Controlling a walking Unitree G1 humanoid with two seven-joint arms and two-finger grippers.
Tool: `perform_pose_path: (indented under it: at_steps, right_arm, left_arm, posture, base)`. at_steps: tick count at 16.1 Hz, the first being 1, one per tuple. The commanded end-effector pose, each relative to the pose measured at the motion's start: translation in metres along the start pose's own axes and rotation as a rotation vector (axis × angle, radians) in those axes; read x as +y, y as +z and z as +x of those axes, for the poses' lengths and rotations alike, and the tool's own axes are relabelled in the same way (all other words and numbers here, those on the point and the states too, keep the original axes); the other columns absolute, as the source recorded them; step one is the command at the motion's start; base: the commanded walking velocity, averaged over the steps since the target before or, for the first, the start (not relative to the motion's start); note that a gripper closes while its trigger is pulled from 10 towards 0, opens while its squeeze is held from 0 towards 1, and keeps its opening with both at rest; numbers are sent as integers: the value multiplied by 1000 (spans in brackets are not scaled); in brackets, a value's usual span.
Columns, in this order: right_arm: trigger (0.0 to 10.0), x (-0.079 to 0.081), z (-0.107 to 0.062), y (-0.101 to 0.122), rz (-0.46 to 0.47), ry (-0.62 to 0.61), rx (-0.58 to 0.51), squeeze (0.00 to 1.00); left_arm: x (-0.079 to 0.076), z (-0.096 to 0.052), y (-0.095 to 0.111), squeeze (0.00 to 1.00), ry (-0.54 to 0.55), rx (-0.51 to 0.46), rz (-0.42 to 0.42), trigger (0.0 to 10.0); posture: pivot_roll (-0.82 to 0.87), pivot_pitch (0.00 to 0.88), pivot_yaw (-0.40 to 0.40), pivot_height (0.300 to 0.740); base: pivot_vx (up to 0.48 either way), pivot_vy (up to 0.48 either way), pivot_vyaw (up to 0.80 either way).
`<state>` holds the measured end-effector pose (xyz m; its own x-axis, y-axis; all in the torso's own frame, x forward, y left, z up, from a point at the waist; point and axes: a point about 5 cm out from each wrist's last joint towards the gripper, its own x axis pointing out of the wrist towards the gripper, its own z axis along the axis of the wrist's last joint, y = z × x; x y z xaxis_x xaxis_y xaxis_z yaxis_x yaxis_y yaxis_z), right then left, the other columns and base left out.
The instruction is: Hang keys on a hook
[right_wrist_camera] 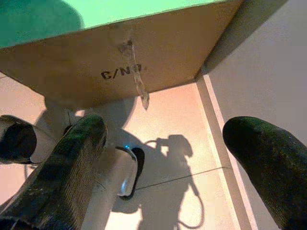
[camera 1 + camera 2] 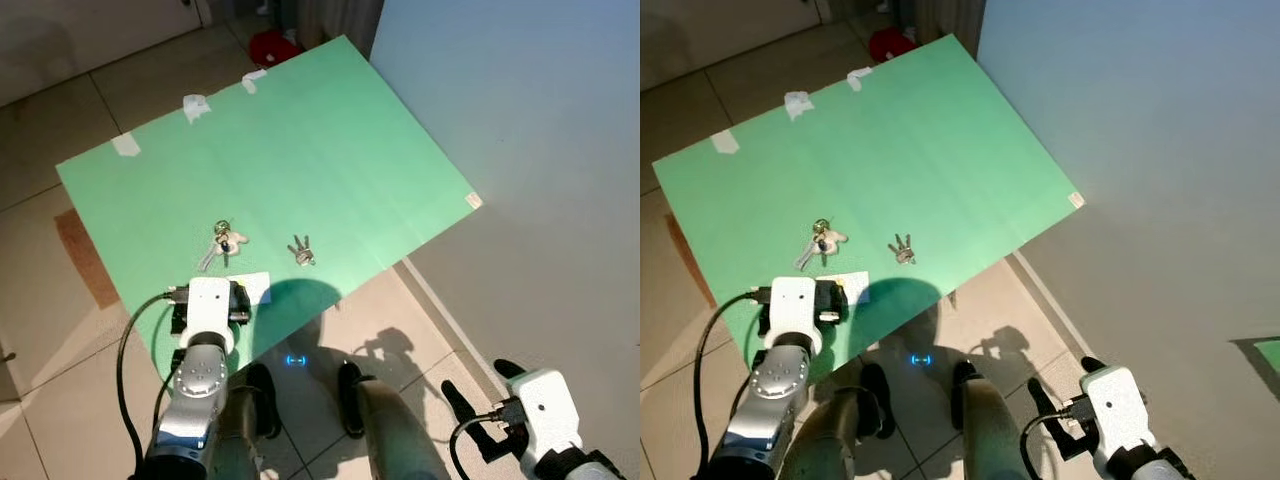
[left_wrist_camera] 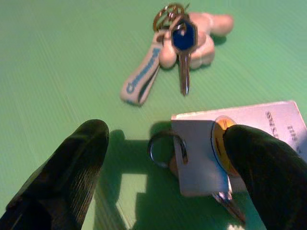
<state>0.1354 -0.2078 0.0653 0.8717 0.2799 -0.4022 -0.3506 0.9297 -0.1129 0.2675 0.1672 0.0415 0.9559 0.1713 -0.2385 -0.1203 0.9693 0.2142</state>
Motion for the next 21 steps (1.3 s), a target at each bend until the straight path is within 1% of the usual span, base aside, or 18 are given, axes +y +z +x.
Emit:
perform_pose_path:
  at_steps: [1, 4, 7, 9, 11, 12, 13, 14, 15, 18, 21]
  right_arm:
    - [10000, 0, -7, -5, 10, 0, 21, 0]
    - [10000, 3, -6, -5, 13, 5, 25, 0]
    - [10000, 0, -12, -6, 7, 1, 35, 0]
    - [10000, -2, -16, -7, 2, -7, 45, 0]
    - [10000, -5, -22, -8, -2, -18, 57, 0]
    - [10000, -5, -23, -9, -2, -19, 58, 0]
    - [10000, -4, -25, -8, -1, -22, 60, 0]
    - [10000, -3, -25, -8, 1, -23, 61, 0]
    - [10000, -2, -25, -9, 2, -22, 63, 0]
    - [10000, 0, -25, -8, 5, -17, 63, 0]
    - [10000, -1, -24, -8, 5, -16, 63, 0]
  left_arm:
    - [1, -5, -11, 0, 8, 32, 16, 10000]
    - [-1, -1, -19, 0, -19, 70, 18, 10000]
    - [2, 13, -26, 0, -25, 111, 18, 10000]
    - [6, 20, -24, 0, -23, 105, 36, 10000]
    - [12, 28, -23, 0, -14, 107, 38, 10000]
    - [13, 29, -24, 0, -18, 113, 25, 6275]
    - [11, 29, -26, 0, -47, 118, -19, 0]
    - [7, 27, -28, 0, -75, 136, -72, 0]
    - [4, 26, -31, 0, -86, 149, -86, 0]
    - [-6, 22, -36, 0, -134, 164, -120, 0]
    - [-9, 20, -37, 0, -160, 147, -127, 0]
  posture:
    - [-367, 393, -72, 740]
    - [-368, 399, -72, 740]
    - [-395, 413, -84, 740]
    - [-406, 418, -88, 740]
    - [-427, 424, -93, 740]
    - [-431, 425, -92, 740]
    - [-431, 427, -90, 740]
    - [-426, 429, -88, 740]
    - [-424, 430, -87, 740]
    - [-418, 430, -86, 740]
    - [-417, 431, -87, 740]
  base:
    - [0, 0, 0]
    - [0, 0, 0]
    - [0, 0, 0]
    - [0, 0, 0]
    - [0, 0, 0]
    - [0, 0, 0]
    - [0, 0, 0]
    - [0, 0, 0]
    - [0, 0, 0]
    - [0, 0, 0]
    - [0, 0, 0]
